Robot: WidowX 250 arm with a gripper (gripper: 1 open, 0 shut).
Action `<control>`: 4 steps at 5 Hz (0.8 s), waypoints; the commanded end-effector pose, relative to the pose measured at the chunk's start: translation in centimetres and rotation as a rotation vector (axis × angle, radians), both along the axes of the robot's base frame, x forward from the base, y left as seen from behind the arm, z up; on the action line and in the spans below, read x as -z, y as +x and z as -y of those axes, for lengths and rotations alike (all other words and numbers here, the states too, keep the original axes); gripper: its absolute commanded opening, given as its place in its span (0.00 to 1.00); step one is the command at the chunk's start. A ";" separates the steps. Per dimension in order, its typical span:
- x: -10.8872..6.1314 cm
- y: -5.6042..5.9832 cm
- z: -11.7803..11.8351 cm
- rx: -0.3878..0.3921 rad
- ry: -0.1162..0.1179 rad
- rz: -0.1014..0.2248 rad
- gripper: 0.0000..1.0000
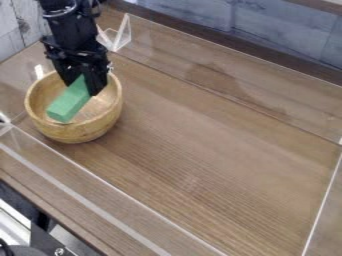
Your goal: Put green object into wooden bowl
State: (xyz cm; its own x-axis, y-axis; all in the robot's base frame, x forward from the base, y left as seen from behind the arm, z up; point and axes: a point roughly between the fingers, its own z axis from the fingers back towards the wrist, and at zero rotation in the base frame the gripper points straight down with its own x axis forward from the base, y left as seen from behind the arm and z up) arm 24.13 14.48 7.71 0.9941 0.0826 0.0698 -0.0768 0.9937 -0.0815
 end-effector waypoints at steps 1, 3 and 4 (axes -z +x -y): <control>-1.1 0.7 0.2 0.049 0.032 0.039 1.00; -0.6 0.9 0.8 -0.036 0.033 0.026 1.00; -0.5 0.1 0.3 0.017 0.037 0.021 1.00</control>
